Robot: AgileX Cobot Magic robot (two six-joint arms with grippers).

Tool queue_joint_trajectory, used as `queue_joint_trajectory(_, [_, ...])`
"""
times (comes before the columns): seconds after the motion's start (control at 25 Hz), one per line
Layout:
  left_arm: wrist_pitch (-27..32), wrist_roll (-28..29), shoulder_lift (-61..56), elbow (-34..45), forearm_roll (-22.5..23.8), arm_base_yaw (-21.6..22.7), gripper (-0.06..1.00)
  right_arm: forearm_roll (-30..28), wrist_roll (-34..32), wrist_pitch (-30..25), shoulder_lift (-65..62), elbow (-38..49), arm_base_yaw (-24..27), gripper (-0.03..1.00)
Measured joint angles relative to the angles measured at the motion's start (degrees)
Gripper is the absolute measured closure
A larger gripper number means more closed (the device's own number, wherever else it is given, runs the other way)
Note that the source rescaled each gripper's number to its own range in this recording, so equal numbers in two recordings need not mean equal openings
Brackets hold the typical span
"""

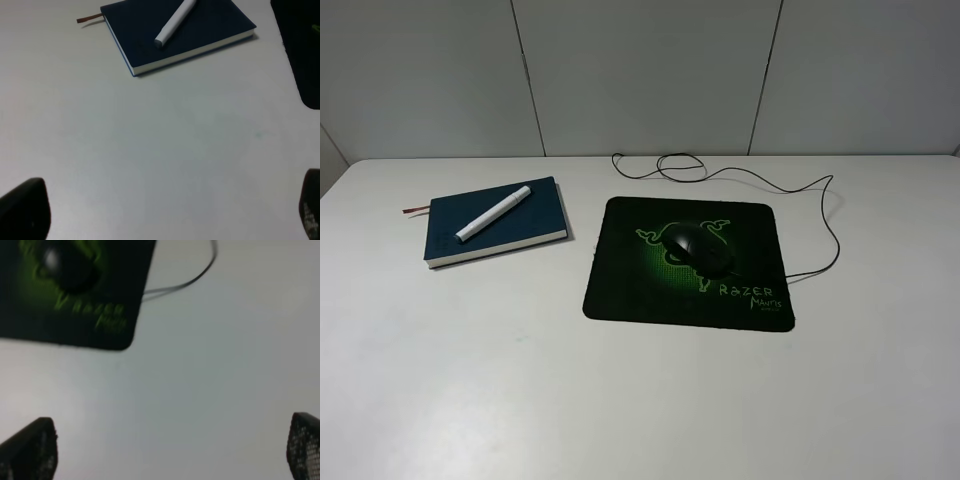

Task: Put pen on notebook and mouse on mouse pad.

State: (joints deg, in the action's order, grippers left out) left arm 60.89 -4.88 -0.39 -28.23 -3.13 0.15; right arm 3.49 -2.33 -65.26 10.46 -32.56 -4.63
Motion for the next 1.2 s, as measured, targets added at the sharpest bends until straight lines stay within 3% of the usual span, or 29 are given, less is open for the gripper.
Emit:
queue_joint_trajectory(0.32, [0.00, 0.00, 0.00, 0.00, 0.00, 0.00, -0.06, -0.23, 3.05, 5.76, -10.65, 4.17, 9.57, -0.03])
queue_joint_trajectory(1.2, [0.00, 0.00, 0.00, 0.00, 0.10, 0.00, -0.06, -0.23, 3.24, 6.34, -10.85, 4.31, 9.96, -0.03])
